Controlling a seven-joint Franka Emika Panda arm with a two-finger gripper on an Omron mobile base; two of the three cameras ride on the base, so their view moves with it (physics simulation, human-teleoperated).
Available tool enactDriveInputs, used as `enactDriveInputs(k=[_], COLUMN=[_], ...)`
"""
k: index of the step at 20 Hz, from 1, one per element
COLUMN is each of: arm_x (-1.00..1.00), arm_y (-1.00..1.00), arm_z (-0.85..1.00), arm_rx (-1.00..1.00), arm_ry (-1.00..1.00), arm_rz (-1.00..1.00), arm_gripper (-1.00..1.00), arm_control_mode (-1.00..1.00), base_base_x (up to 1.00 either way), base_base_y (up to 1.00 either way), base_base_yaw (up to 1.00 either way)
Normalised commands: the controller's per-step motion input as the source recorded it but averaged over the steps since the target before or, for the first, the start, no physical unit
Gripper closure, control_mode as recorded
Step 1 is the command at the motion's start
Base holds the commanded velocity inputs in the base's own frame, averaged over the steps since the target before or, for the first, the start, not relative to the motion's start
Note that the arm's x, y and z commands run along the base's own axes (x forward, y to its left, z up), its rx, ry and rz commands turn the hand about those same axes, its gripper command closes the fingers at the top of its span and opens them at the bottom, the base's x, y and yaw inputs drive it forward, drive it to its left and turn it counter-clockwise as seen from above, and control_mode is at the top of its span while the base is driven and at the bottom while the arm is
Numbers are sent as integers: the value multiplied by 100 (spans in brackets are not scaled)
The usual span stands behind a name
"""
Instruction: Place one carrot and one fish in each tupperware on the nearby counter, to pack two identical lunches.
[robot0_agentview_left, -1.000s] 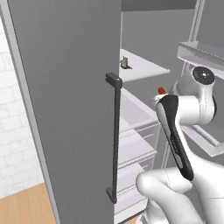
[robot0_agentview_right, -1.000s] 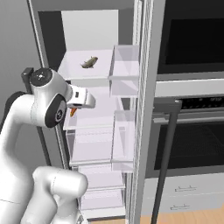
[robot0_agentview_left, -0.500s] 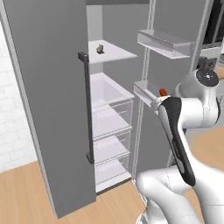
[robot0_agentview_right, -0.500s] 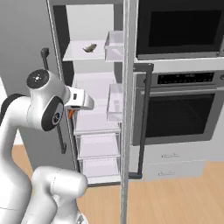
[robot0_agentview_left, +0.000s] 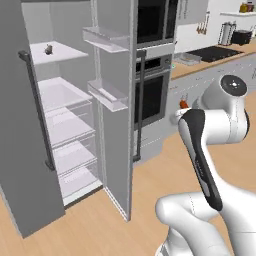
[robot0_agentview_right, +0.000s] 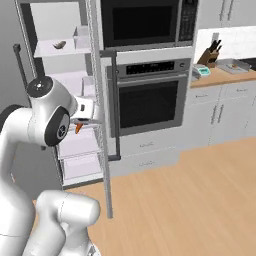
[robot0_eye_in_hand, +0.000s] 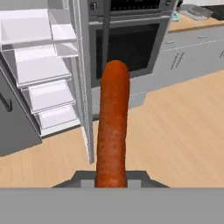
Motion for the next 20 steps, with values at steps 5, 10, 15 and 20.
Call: enactDriveInputs(k=[5,10,15,20], arm_x=[0,0,0,0], arm_y=[0,0,0,0], arm_z=[0,0,0,0], arm_rx=[0,0,0,0], arm_ry=[0,0,0,0], arm_rz=[0,0,0,0], arm_gripper=[100,100,100,100], arm_control_mode=[100,100,100,100], base_base_x=[-1,88,100,100], base_base_y=[-71,-22,2,15], base_base_yaw=[-54,-43,-28,-6])
